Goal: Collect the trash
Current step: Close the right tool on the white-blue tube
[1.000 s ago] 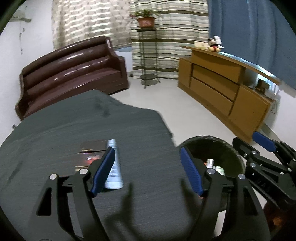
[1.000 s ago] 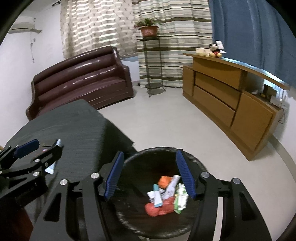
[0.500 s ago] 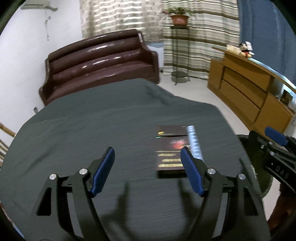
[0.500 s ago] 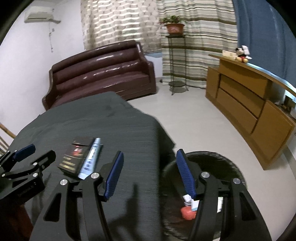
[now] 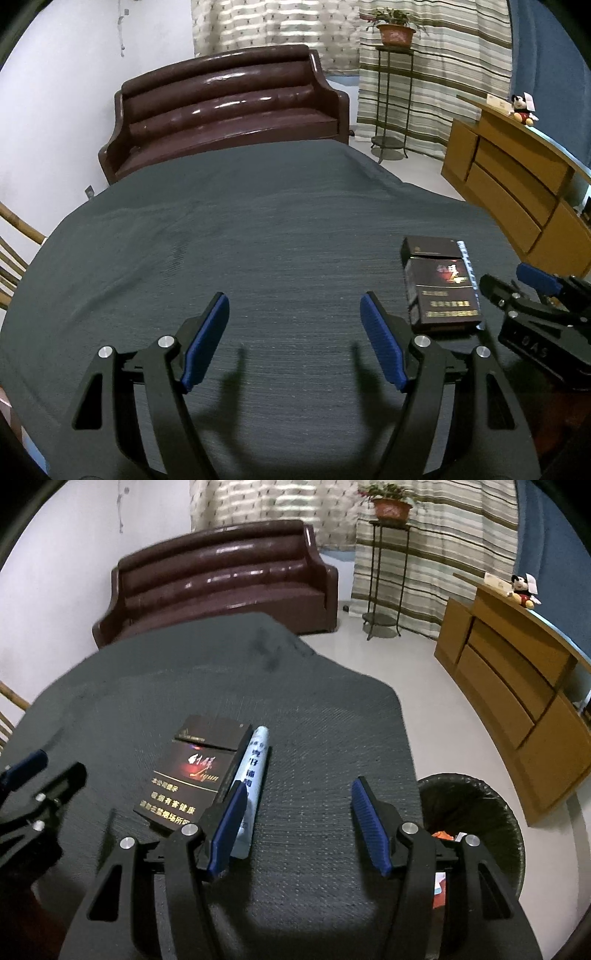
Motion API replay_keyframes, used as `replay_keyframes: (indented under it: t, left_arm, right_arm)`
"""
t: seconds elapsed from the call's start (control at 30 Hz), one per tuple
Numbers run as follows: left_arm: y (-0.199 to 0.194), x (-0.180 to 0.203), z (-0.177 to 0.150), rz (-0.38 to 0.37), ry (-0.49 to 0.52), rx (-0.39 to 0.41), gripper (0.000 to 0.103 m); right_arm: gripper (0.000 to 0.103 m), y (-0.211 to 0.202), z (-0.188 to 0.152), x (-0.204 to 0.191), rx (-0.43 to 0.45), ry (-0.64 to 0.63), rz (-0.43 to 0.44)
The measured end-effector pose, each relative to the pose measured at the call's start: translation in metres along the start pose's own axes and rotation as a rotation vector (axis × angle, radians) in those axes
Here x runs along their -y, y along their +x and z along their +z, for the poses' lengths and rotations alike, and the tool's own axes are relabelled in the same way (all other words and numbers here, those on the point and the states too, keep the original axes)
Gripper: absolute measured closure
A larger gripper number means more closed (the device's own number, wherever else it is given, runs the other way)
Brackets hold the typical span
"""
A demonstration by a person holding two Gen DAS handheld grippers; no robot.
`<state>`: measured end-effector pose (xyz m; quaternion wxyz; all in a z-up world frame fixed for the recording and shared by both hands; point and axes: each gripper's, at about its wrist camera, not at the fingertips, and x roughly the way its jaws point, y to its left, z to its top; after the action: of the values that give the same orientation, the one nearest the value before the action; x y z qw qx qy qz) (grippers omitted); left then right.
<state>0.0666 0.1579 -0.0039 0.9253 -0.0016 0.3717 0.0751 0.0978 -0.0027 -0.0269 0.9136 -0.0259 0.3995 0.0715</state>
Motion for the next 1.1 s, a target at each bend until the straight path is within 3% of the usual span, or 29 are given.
replay_keyframes:
  t: [0.43, 0.57, 0.7, 0.9, 1.1]
  left_arm:
    - [0.011, -0.020, -0.002, -0.018, -0.035, -0.017, 0.031]
    - [0.014, -0.026, -0.002, -0.024, -0.038, -0.022, 0.031]
    - [0.017, -0.026, -0.001, -0.027, -0.039, -0.025, 0.031]
    - [0.020, -0.016, 0.003, -0.050, -0.036, -0.031, 0.031]
    - [0.020, 0.006, 0.004, -0.089, -0.008, -0.034, 0.031]
  right_arm:
    - [0.045, 0.011, 0.013, -0.024, -0.036, -0.044, -0.024]
    - [0.055, 0.014, 0.011, -0.023, -0.059, -0.046, -0.044]
    - [0.058, 0.018, 0.011, -0.025, -0.074, -0.044, -0.036]
    - [0.085, 0.014, 0.007, -0.031, -0.070, -0.071, -0.013]
    - [0.087, 0.007, 0.004, -0.017, -0.049, -0.023, 0.017]
